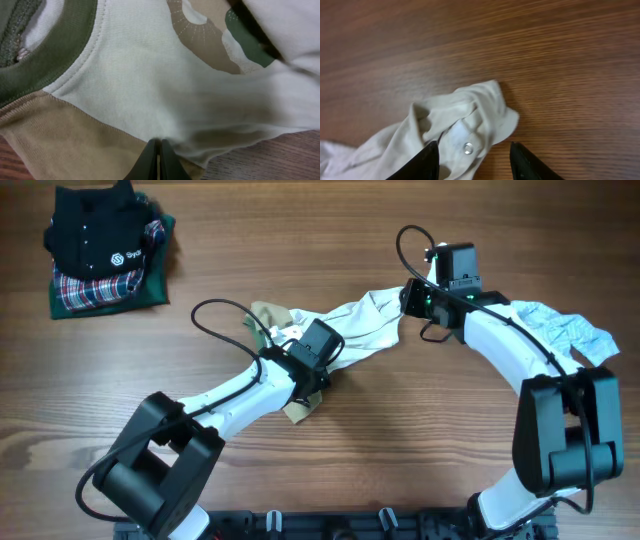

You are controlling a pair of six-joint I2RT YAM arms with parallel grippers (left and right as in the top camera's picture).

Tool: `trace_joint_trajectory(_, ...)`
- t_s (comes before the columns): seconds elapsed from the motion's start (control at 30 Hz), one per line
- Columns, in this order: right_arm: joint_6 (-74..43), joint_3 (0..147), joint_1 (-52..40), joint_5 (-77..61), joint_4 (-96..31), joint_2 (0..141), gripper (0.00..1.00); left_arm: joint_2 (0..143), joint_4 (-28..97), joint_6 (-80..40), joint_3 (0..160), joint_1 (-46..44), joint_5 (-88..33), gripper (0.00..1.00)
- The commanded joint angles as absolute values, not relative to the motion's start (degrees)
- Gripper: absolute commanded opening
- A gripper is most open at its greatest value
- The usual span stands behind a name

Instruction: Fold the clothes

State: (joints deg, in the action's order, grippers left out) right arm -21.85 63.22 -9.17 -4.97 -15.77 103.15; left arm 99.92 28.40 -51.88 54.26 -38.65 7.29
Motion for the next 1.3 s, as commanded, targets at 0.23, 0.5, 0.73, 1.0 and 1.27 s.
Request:
trace_joint_trajectory(0.23, -27.0, 63.1, -9.3, 2.1, -12.2, 110.4, 0.36, 100.6, 28.3, -53.3, 53.6, -38.9, 8.7, 0.04)
trace_joint_trajectory(0.5, -25.5, 63.1, -9.4, 3.4, -9.4, 111.2, 0.19, 100.6, 28.3, -53.3, 53.6, -38.9, 8.6, 0.04)
trace_joint_trajectory(0.73, -25.5, 63.1, -9.5, 2.8, -7.0, 114.1, 0.13, 100.6, 28.3, -53.2, 53.6, -38.9, 8.4, 0.04)
trace_joint_trajectory(1.0, -22.9, 69.5, -9.1, 8.7, -15.9, 110.3, 0.04, 100.6, 28.3, -53.2, 53.6, -38.9, 8.5, 0.04)
trace_joint_trajectory(1.27, -28.2, 69.8, -1.7, 10.1, -27.5, 107.2, 0.04, 100.6, 28.4, -53.2, 53.6, -38.9, 8.5, 0.04)
